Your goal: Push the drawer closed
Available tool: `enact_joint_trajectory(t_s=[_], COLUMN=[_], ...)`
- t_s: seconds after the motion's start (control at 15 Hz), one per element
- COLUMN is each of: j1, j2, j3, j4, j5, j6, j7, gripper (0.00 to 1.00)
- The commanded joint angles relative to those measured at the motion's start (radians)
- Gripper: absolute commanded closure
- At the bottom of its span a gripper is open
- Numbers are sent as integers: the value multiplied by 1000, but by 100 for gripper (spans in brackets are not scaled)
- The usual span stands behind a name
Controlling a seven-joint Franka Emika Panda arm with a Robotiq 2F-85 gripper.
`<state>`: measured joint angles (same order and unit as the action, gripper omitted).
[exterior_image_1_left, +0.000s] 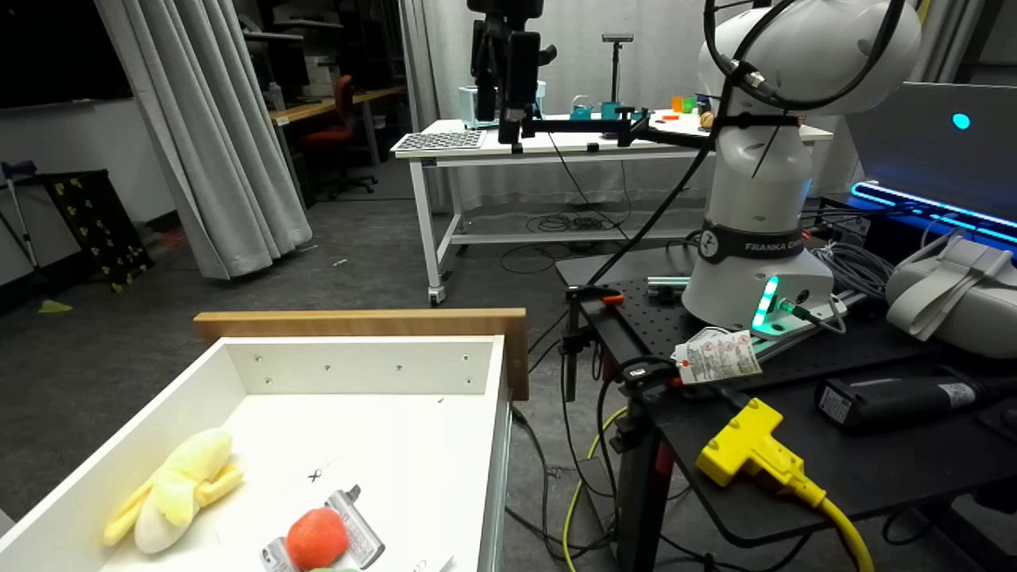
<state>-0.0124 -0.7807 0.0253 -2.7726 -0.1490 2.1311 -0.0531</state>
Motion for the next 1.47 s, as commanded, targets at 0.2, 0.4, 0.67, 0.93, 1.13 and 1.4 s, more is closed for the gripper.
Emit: enact_joint_trajectory(t_s=[0.2,0.4,0.67,0.93,1.13,1.4], j1=[-43,-58,-42,-42,-44,-70], j2=[177,242,227,225,264,408], j3=[-19,-16,-18,-18,-26,-33], j4=[55,72,50,50,54,93], j5=[-65,-88,-63,-63,-57,-75], j6=[123,156,145,145,184,363], j7=[-9,-4,1,1,7,33], gripper=[0,0,0,0,0,0])
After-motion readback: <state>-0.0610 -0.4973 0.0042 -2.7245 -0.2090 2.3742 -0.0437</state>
